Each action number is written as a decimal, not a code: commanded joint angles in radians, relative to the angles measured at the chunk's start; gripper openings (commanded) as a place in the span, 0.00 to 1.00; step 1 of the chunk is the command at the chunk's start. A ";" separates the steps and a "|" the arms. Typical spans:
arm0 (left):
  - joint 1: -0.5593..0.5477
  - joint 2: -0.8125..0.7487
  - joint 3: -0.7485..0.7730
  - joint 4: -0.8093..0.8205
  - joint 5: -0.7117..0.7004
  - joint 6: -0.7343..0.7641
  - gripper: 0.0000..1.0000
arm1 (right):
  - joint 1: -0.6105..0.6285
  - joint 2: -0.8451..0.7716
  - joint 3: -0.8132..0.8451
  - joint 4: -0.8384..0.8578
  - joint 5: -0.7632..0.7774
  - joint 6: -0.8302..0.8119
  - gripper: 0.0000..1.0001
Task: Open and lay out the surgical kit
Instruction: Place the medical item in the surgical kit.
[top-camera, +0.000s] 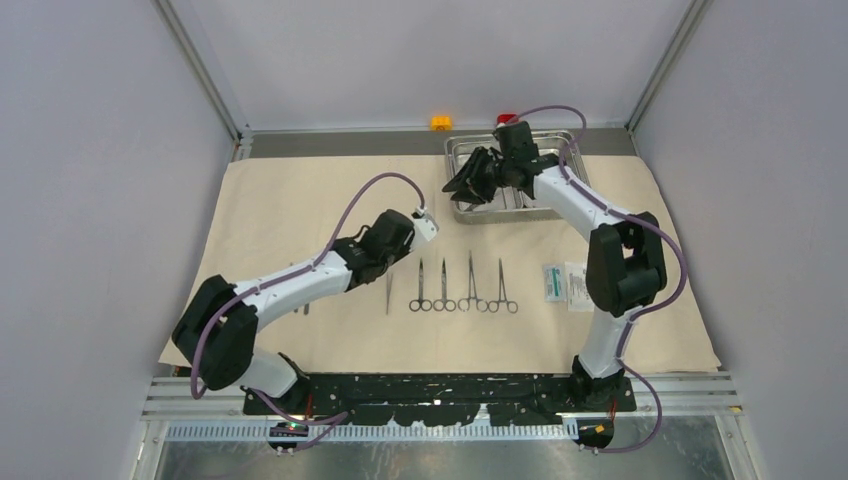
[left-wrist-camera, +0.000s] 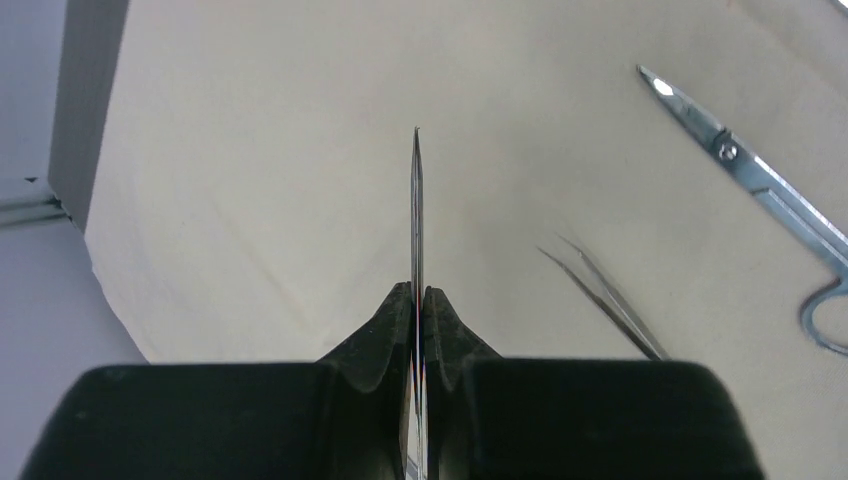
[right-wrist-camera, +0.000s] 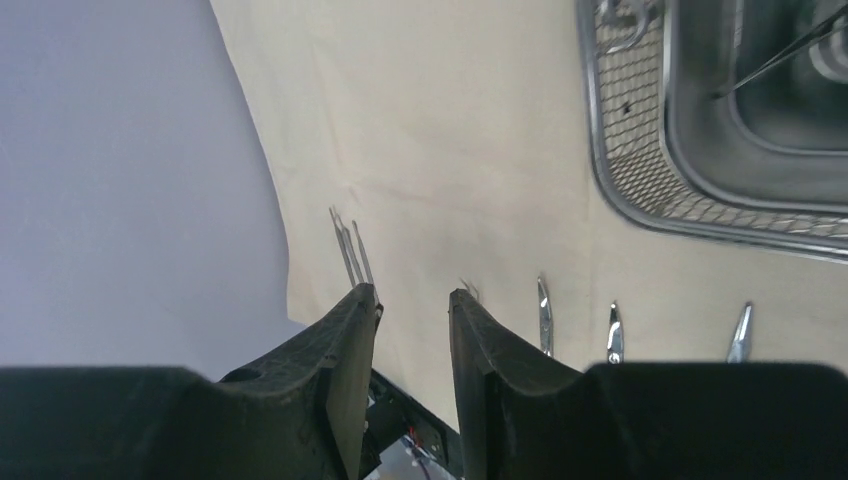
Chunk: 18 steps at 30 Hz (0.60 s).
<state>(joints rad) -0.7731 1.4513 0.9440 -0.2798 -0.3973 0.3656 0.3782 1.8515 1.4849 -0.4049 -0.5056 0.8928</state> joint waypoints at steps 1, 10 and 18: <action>0.004 -0.060 -0.034 -0.090 -0.007 -0.020 0.00 | -0.022 -0.073 0.027 0.069 0.026 0.008 0.39; 0.132 -0.049 0.059 -0.325 0.219 -0.206 0.00 | -0.024 -0.079 -0.005 0.077 0.072 -0.044 0.40; 0.219 0.070 0.174 -0.486 0.440 -0.459 0.00 | -0.025 -0.121 -0.058 0.104 0.141 -0.100 0.39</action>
<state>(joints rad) -0.5522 1.4986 1.0977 -0.6792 -0.0559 0.0792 0.3542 1.8126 1.4479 -0.3515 -0.4240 0.8421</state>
